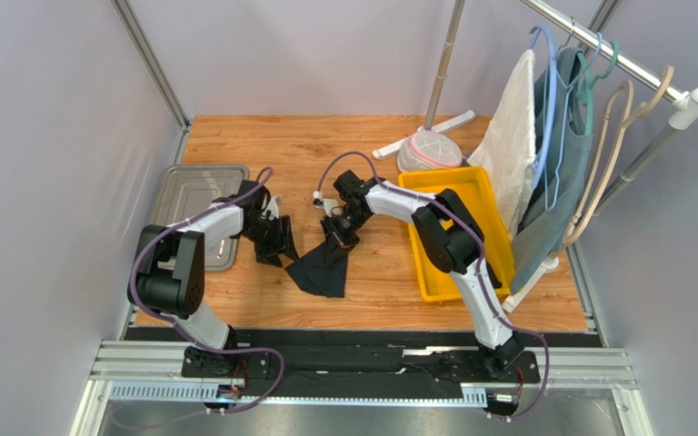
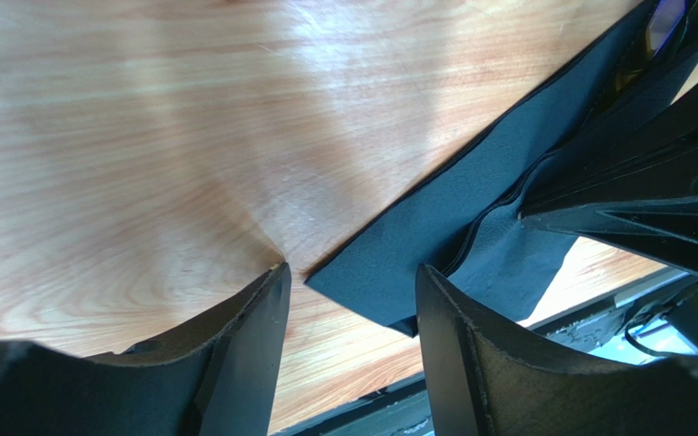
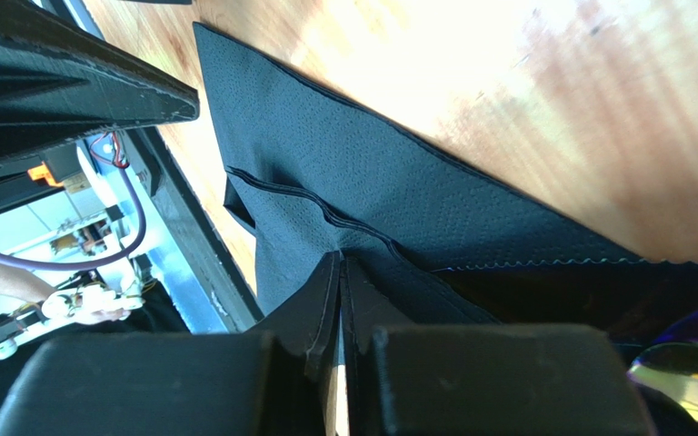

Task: Place the utensils on the paper napkin and roll it up

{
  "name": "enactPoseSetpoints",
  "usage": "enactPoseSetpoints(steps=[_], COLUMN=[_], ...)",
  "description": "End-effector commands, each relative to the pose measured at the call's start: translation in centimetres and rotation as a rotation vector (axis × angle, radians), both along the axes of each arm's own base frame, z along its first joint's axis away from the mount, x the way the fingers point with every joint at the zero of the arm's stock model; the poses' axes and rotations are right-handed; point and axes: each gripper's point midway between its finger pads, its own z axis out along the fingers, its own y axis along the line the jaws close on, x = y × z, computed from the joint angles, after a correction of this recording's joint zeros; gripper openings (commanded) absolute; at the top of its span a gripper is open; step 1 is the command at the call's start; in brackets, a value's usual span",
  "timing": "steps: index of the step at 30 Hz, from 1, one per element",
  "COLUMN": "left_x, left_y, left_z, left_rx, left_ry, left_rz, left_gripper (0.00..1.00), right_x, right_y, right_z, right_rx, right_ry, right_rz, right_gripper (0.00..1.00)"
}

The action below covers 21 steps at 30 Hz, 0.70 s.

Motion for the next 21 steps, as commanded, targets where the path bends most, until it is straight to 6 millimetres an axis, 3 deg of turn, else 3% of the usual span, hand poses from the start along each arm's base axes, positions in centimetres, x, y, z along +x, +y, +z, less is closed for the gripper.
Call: enactPoseSetpoints(steps=[1,10,17,20,21], left_x=[-0.8,-1.8,-2.5,-2.0,-1.3], left_y=[-0.6,-2.3,-3.7,-4.9,-5.8], left_z=[0.4,0.1,-1.3,-1.0,-0.1], left_rx=[0.011,0.023,-0.014,-0.086,-0.144], left_ry=[0.002,-0.009,0.028,-0.024,-0.076], left_rz=[0.007,0.0,-0.019,-0.048,-0.061], left_gripper=[0.61,0.59,0.61,0.61,0.61], right_x=[-2.2,-2.5,-2.4,-2.4,-2.4], right_y=[-4.1,-4.3,-4.2,-4.1,-4.1], right_z=[-6.0,-6.2,-6.2,-6.4,-6.3], right_rx=[-0.23,-0.23,-0.233,-0.231,-0.232], right_ry=[-0.016,-0.008,-0.007,-0.004,-0.002], right_rz=[0.06,0.045,0.032,0.028,0.024], right_gripper=[0.0,0.0,0.0,0.0,0.0])
